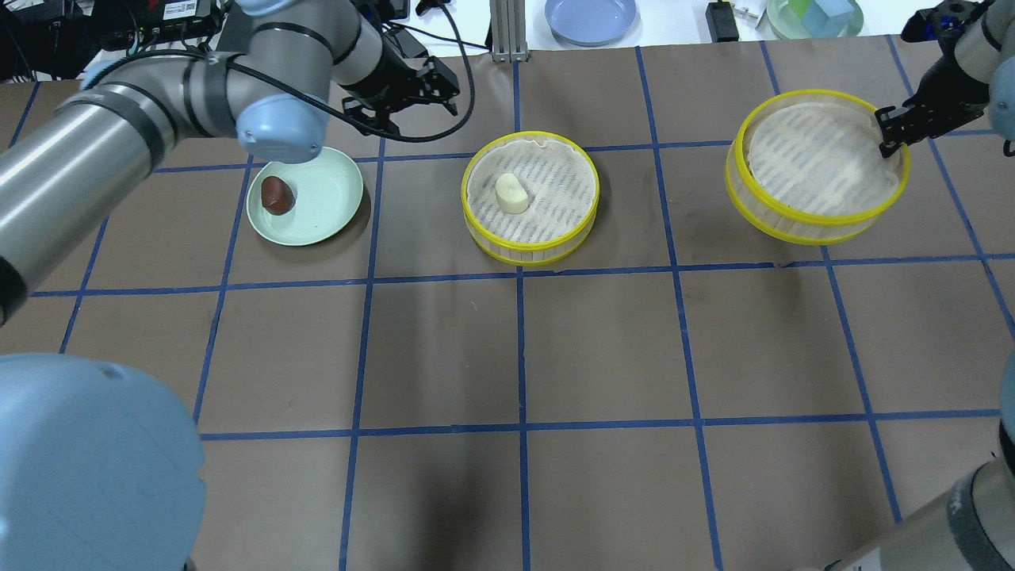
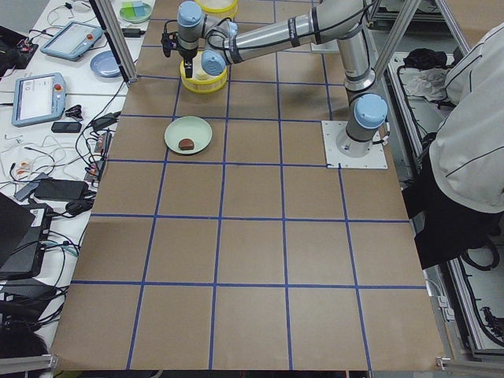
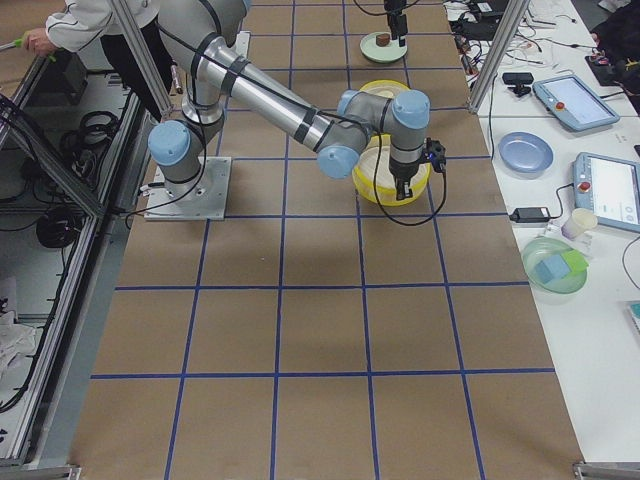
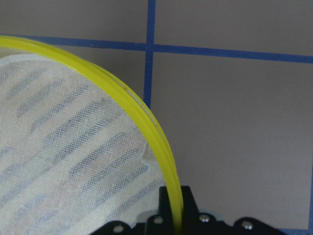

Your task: Stack buns with steamer

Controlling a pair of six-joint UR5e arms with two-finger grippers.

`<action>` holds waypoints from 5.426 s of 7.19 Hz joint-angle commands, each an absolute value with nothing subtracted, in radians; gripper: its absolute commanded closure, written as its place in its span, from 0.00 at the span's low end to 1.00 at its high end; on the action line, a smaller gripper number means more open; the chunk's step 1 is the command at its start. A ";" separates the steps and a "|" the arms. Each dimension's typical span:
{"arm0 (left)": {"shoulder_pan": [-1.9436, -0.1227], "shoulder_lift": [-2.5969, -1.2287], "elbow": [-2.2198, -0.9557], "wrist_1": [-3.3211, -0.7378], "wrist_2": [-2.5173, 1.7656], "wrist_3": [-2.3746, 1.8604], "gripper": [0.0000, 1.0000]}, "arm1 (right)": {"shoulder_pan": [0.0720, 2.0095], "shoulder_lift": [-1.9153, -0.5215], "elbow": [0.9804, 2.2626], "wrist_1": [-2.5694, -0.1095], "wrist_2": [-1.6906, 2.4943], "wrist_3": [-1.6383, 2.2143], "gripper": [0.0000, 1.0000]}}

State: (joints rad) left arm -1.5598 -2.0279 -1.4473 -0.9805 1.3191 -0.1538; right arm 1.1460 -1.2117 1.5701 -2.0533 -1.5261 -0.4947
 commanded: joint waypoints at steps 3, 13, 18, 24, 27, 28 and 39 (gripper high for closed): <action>-1.375 -1.986 -1.454 -1.051 1.515 0.176 0.00 | 1.239 -1.275 1.572 -1.994 -1.536 -0.354 1.00; -1.250 -2.146 -1.497 -0.907 1.483 0.129 0.00 | 1.356 -1.322 1.583 -1.968 -1.535 -0.175 1.00; -1.296 -2.187 -1.542 -0.852 1.436 0.029 0.04 | 1.422 -1.338 1.586 -1.954 -1.536 -0.078 1.00; -1.296 -2.214 -1.559 -0.851 1.440 0.069 1.00 | 1.521 -1.362 1.592 -1.944 -1.532 0.082 1.00; -1.322 -2.142 -1.545 -0.864 1.453 0.065 1.00 | 1.659 -1.301 1.580 -2.043 -1.532 0.277 1.00; -1.341 -2.117 -1.543 -0.870 1.453 0.037 1.00 | 1.672 -1.263 1.580 -2.066 -1.534 0.305 1.00; -1.506 -1.983 -1.540 -0.885 1.378 -0.296 1.00 | 1.759 -1.078 1.546 -2.158 -1.606 0.531 1.00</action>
State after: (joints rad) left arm -1.4862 -1.9917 -1.5406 -0.8852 1.3840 -0.2542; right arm 1.7485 -1.0848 1.5481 -2.1636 -1.5994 0.5175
